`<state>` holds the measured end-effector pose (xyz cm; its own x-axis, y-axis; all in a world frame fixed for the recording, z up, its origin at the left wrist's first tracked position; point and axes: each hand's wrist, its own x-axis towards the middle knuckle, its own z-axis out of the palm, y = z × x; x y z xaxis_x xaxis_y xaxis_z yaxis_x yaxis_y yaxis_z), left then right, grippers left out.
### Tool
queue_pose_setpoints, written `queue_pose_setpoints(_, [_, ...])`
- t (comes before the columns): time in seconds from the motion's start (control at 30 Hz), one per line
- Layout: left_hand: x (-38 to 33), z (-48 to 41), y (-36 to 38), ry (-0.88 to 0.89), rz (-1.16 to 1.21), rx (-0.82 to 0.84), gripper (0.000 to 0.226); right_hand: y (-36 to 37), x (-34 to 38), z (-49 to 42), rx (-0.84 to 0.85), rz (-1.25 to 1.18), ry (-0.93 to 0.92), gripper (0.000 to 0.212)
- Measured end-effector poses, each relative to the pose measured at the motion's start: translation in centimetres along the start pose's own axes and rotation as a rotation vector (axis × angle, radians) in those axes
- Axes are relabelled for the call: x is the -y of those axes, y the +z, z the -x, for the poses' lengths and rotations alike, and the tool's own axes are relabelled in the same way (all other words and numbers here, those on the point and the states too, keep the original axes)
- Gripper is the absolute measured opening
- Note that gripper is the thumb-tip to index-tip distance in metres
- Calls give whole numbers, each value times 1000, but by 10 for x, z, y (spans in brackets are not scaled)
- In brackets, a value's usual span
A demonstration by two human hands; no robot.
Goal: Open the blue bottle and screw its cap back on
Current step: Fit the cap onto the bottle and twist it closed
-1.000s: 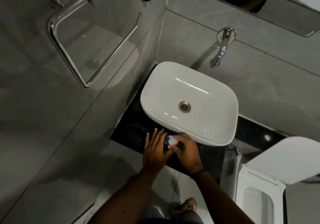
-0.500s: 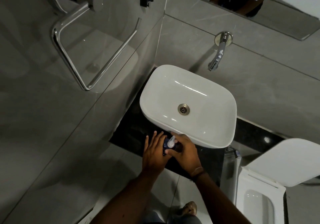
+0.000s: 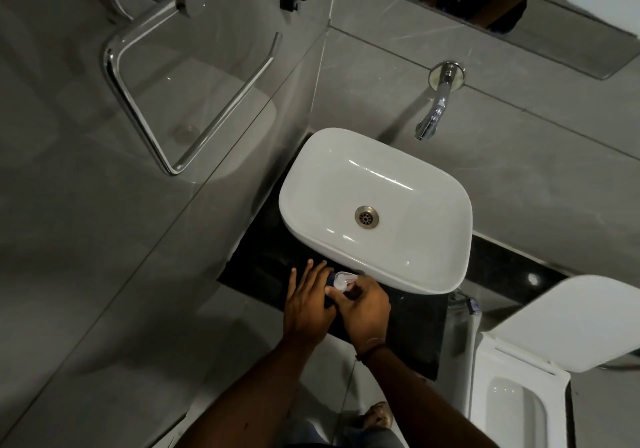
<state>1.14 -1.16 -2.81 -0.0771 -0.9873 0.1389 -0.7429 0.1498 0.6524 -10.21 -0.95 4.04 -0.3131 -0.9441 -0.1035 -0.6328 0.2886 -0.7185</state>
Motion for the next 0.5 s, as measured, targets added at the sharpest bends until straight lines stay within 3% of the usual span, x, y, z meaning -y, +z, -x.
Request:
queue_pose_setpoints(0.1, [0, 0, -1, -10, 20, 17, 56, -5, -3, -5, 68, -60, -12, 32])
queue_pose_setpoints(0.27, [-3, 0, -3, -31, 74, -19, 61, -27, -10, -27, 418, -218, -103, 39])
queue_pose_setpoints(0.37, [-2, -1, -1, -35, 70, -9, 63, -27, -13, -27, 384, -183, -137, 29])
queue_pose_setpoints(0.5, [0, 1, 1, -29, 57, 2, 61, -10, -18, -10, 160, -102, -192, 27])
